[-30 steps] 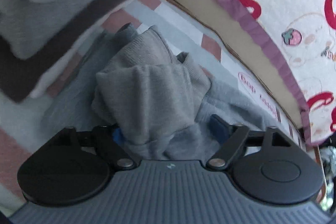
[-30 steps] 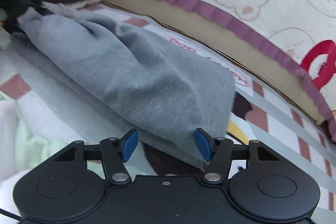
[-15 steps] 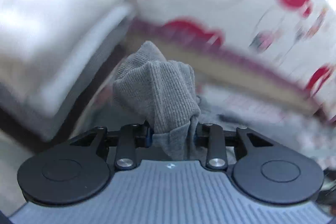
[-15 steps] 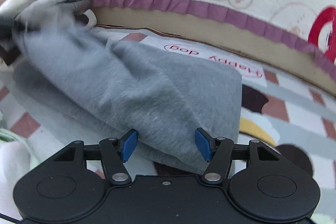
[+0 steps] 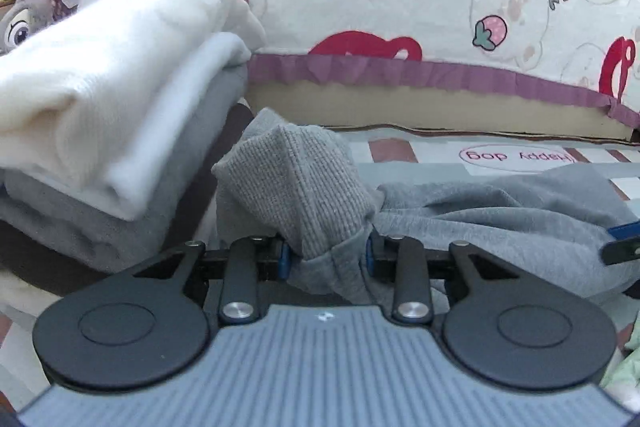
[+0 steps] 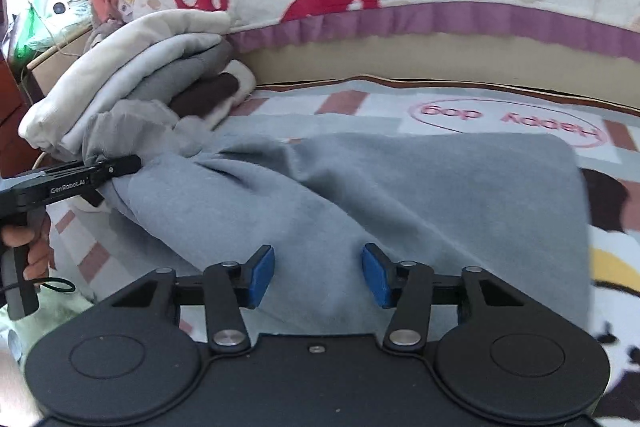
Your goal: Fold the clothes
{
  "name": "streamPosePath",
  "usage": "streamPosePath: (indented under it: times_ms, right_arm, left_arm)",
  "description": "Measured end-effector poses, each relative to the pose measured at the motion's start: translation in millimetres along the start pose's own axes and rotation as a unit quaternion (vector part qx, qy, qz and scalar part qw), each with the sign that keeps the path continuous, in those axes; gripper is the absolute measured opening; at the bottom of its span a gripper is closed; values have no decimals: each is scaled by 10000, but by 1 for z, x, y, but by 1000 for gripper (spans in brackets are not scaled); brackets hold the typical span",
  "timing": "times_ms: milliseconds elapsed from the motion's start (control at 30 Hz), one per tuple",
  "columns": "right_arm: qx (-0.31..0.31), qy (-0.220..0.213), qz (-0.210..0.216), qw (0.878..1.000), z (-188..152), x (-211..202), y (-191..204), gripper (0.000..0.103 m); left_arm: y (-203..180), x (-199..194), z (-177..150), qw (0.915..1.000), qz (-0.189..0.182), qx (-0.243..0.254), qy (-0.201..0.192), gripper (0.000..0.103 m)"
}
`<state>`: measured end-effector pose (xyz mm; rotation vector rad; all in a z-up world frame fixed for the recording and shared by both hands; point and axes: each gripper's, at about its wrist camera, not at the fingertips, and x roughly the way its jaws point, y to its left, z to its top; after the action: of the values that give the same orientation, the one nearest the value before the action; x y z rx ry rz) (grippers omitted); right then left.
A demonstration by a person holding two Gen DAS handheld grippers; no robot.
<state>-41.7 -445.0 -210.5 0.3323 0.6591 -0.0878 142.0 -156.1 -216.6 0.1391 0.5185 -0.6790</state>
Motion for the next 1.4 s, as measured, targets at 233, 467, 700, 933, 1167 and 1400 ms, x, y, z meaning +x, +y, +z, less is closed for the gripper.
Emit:
streamPosePath:
  times_ms: [233, 467, 700, 933, 1167, 1400]
  right_arm:
    - [-704, 391, -168, 9966, -5, 30, 25, 56]
    - [-749, 392, 139, 9963, -1, 33, 33, 56]
    - [-816, 403, 429, 9949, 3, 37, 42, 56]
    - [-1484, 675, 286, 9862, -1, 39, 55, 59]
    - [293, 87, 275, 9992, 3, -30, -42, 65]
    - [2644, 82, 85, 9643, -40, -74, -172, 68]
  left_arm:
    - [14, -10, 4, 9978, 52, -386, 530, 52]
    - [-2, -55, 17, 9983, 575, -40, -8, 52]
    - [-42, -22, 8, 9955, -182, 752, 538, 52]
    - [-21, 5, -6, 9910, 82, -134, 1327, 48]
    - [-52, -22, 36, 9938, -427, -29, 1023, 48]
    - [-124, -4, 51, 9788, -1565, 667, 1143, 48]
